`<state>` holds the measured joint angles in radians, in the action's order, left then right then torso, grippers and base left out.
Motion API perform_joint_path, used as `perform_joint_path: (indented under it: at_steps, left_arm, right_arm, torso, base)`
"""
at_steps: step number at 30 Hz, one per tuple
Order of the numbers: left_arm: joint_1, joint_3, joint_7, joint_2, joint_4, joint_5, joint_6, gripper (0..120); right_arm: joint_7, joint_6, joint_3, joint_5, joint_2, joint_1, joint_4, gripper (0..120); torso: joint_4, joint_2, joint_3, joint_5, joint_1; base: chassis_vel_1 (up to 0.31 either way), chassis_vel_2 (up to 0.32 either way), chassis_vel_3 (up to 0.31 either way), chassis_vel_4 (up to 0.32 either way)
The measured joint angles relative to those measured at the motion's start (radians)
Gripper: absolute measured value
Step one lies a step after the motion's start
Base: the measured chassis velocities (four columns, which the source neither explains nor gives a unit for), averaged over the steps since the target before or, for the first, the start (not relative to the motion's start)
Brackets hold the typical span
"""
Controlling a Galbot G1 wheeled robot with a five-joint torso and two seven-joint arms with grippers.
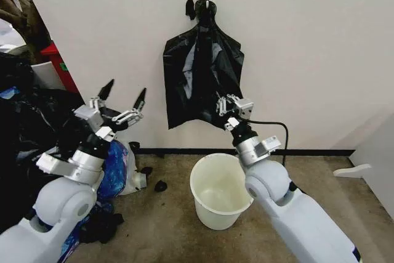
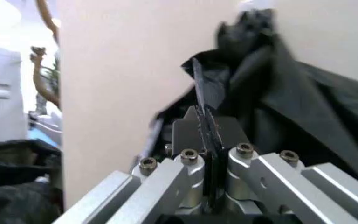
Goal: Place the garbage bag over the trash bin.
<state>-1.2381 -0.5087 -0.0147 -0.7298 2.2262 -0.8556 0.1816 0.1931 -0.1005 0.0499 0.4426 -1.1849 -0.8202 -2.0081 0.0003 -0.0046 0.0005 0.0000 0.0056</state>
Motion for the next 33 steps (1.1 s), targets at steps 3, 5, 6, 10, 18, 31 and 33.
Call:
perform_joint_path:
  at_steps: [3,5,6,10,18,31,33]
  left_arm:
    - [0.096,0.053,0.008,0.028,-0.009,-0.095,-0.078,100]
    - [0.204,0.116,0.035,0.030,-0.035,-0.130,-0.126,100]
    - [0.221,0.127,0.041,0.029,-0.042,-0.132,-0.134,100]
    - [0.357,0.224,0.080,0.011,-0.124,-0.151,-0.181,100]
    - [0.558,0.443,0.082,-0.058,-0.267,-0.130,-0.202,91]
    - [0.646,0.527,0.073,-0.126,-0.336,-0.100,-0.215,44]
    - [0.636,0.524,0.073,-0.128,-0.327,-0.100,-0.214,36]
  right_arm:
    - [-0.011,-0.003,0.011,-0.014,-0.018,0.022,0.017,0]
    - [-0.014,-0.004,0.013,-0.029,-0.031,0.028,0.028,0]
    - [-0.015,-0.004,0.013,-0.033,-0.034,0.029,0.031,0]
    - [-0.023,-0.006,0.014,-0.059,-0.045,0.032,0.047,0]
    - [-0.028,-0.007,0.009,-0.068,-0.051,0.053,0.072,0]
    - [-0.031,-0.007,-0.011,-0.075,-0.037,0.045,0.076,0]
    - [-0.033,-0.007,-0.016,-0.077,-0.035,0.040,0.075,0]
  torso:
    - [-0.0004,0.000,0.000,-0.0003,0.000]
    - [-0.0017,0.000,0.000,0.0001,0.000]
    - [-0.0018,0.000,0.000,0.0005,0.000]
    - [-0.0008,0.000,0.000,-0.0001,0.000]
    - [-0.0010,0.000,0.000,0.0000,0.000]
    - [-0.0009,0.000,0.000,0.0001,0.000]
    - [-0.0009,0.000,0.000,0.0001,0.000]
  base:
    - [0.000,0.000,0.000,0.000]
    - [0.000,0.000,0.000,0.000]
    - [0.000,0.000,0.000,0.000]
    - [0.000,0.000,0.000,0.000]
    - [0.000,0.000,0.000,0.000]
    - [0.000,0.000,0.000,0.000]
    - [0.000,0.000,0.000,0.000]
